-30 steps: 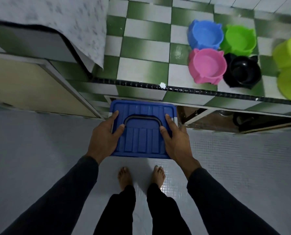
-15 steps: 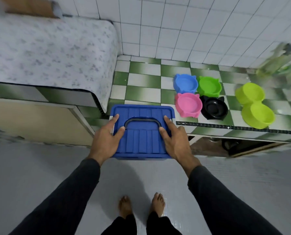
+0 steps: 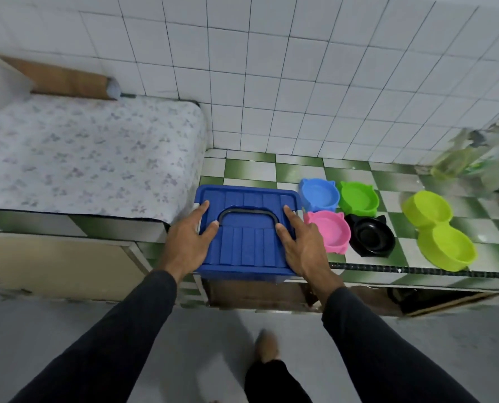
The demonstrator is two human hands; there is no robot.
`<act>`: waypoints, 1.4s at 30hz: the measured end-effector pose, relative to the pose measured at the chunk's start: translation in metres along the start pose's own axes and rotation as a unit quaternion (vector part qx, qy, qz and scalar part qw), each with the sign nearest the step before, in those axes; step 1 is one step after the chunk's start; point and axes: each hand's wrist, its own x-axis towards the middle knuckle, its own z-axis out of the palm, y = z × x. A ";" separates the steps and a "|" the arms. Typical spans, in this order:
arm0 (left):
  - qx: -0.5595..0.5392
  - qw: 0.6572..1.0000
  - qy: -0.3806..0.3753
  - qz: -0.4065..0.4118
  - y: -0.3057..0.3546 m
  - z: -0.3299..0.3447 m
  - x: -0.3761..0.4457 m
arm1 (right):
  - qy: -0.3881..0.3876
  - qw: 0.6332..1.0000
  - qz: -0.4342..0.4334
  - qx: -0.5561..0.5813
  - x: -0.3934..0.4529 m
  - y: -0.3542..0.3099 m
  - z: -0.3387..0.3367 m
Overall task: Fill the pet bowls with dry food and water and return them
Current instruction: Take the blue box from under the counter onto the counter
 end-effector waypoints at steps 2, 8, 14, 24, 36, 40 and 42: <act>0.009 1.000 0.008 0.009 0.001 0.005 0.024 | 0.000 1.000 -0.001 0.006 0.025 0.001 0.005; 0.006 1.000 -0.001 0.000 0.002 0.024 0.091 | -0.021 1.000 0.004 0.003 0.093 0.006 0.008; 0.008 1.000 -0.001 -0.018 0.010 0.043 0.140 | -0.044 0.996 0.002 0.074 0.143 0.011 0.004; 0.047 0.999 -0.007 -0.006 0.004 0.065 0.205 | -0.061 0.997 0.045 0.008 0.207 0.018 0.020; 0.048 0.998 -0.040 -0.002 -0.008 0.072 0.259 | -0.051 0.997 0.046 0.017 0.248 0.020 0.037; 0.066 0.997 -0.040 0.009 -0.011 0.076 0.270 | -0.049 0.997 0.056 0.026 0.256 0.020 0.038; 0.067 0.997 -0.041 0.007 -0.013 0.079 0.274 | -0.050 0.997 0.057 0.028 0.260 0.020 0.038</act>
